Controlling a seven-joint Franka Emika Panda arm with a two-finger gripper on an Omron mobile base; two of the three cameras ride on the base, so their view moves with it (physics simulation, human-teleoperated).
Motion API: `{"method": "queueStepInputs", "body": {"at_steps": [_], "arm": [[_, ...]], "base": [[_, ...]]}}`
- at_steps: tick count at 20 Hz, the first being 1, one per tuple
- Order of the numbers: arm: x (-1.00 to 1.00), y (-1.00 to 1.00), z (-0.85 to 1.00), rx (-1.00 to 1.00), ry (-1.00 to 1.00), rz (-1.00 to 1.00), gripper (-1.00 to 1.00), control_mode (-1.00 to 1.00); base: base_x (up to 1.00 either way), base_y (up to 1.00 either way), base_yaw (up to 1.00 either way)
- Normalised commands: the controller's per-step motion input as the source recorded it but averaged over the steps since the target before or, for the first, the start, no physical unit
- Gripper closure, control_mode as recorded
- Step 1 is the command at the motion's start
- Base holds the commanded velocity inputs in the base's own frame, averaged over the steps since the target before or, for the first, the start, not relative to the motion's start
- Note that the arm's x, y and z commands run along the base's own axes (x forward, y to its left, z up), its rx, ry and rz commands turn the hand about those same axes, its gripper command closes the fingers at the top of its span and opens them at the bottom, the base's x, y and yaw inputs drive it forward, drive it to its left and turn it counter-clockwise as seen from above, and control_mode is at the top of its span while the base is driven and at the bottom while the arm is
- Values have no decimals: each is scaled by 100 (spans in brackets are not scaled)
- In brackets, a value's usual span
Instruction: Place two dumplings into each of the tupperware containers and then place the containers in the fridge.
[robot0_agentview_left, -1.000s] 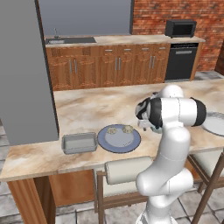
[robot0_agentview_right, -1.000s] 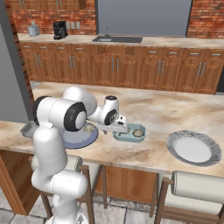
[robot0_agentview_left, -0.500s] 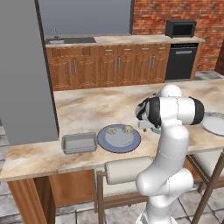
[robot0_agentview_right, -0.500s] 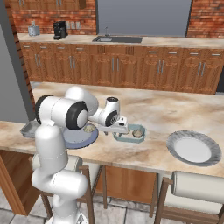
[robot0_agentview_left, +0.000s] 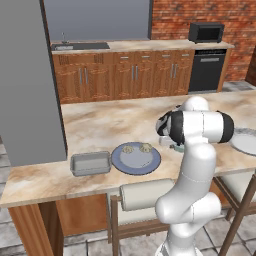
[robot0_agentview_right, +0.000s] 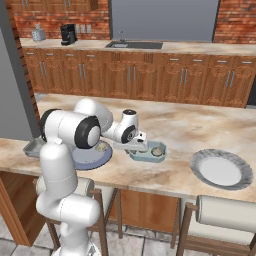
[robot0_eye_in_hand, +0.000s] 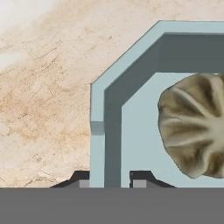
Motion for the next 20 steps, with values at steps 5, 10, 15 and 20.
{"method": "queueStepInputs", "body": {"at_steps": [5,10,15,20], "arm": [[-11,0,4,0,-2,0,100,-100],[-19,0,53,-3,0,0,100,-100],[-54,1,82,-9,2,1,100,-100],[-33,2,81,-8,1,11,100,-100]], "base": [[0,0,0],[0,0,0],[0,0,0],[0,0,0]]}}
